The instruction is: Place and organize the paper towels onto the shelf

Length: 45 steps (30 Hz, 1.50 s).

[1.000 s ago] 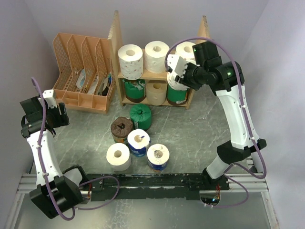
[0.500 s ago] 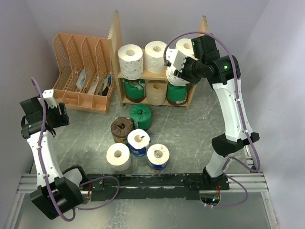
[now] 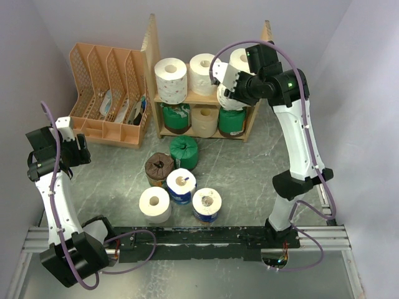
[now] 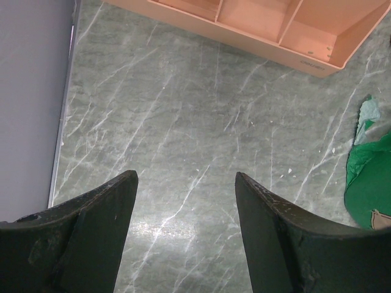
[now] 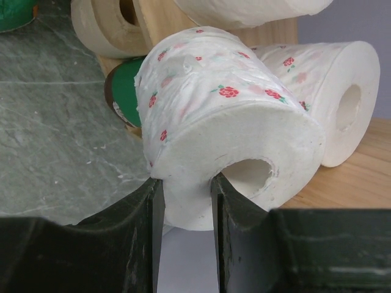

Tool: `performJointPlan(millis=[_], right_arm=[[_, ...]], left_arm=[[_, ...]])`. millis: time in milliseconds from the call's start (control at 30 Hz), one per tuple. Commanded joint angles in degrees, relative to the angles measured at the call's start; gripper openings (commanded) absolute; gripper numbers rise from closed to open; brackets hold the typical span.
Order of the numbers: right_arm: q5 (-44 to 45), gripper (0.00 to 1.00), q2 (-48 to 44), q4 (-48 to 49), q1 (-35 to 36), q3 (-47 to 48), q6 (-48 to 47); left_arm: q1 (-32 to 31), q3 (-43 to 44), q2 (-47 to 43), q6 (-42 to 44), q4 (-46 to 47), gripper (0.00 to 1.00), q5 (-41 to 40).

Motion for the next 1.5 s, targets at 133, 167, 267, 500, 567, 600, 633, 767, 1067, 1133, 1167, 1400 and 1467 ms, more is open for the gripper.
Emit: performJointPlan(millis=[133, 167, 267, 500, 567, 600, 633, 767, 1067, 1133, 1167, 1400, 1467], right_arm=[[9.6, 0.06, 4.3, 11.0, -1.2, -0.3, -3.9], [9.7, 0.07, 4.4, 11.8, -1.3, -0.7, -3.9], [10.3, 0.07, 4.7, 14.3, -1.2, -1.6, -4.1], [11.6, 0.13, 6.2, 18.5, -1.3, -1.4, -5.3], [12.0, 0.14, 6.9, 18.8, -1.3, -1.0, -5.8], [12.1, 0.14, 7.2, 18.6, -1.2, -0.6, -6.0], [12.2, 0.14, 7.4, 18.5, -1.2, -0.4, -6.2], [11.9, 0.14, 7.4, 18.0, -1.1, -0.1, -6.8], [9.1, 0.17, 4.2, 13.7, -1.2, -1.0, -8.9], [8.5, 0.17, 3.3, 12.3, -1.2, -1.0, -9.5], [8.1, 0.17, 2.8, 11.4, -1.1, -0.8, -9.9], [6.5, 0.14, 1.7, 4.8, -1.2, 2.9, -13.3], [6.1, 0.15, 0.3, 4.7, -1.2, 1.1, -13.8]], left_arm=[[-0.1, -0.5, -1.1, 0.5, 1.5, 0.76, 1.3], [-0.1, -0.5, -1.1, 0.5, 1.5, 0.76, 1.3], [-0.1, -0.5, -1.1, 0.6, 1.5, 0.76, 1.5], [-0.1, -0.5, -1.3, 0.5, 1.6, 0.76, 1.5], [-0.1, -0.5, -1.4, 0.5, 1.5, 0.76, 1.5], [-0.1, -0.5, -1.4, 0.5, 1.5, 0.76, 1.5], [-0.1, -0.5, -1.3, 0.6, 1.5, 0.76, 1.6], [-0.1, -0.5, -1.3, 0.6, 1.5, 0.76, 1.6], [0.0, -0.5, -1.2, 0.6, 1.4, 0.76, 1.8], [0.0, -0.5, -1.2, 0.5, 1.5, 0.76, 1.7], [-0.1, -0.5, -1.1, 0.6, 1.4, 0.76, 1.8], [-0.1, -0.5, -0.7, 0.7, 1.5, 0.76, 1.8], [-0.1, -0.5, -0.6, 0.7, 1.5, 0.76, 1.7]])
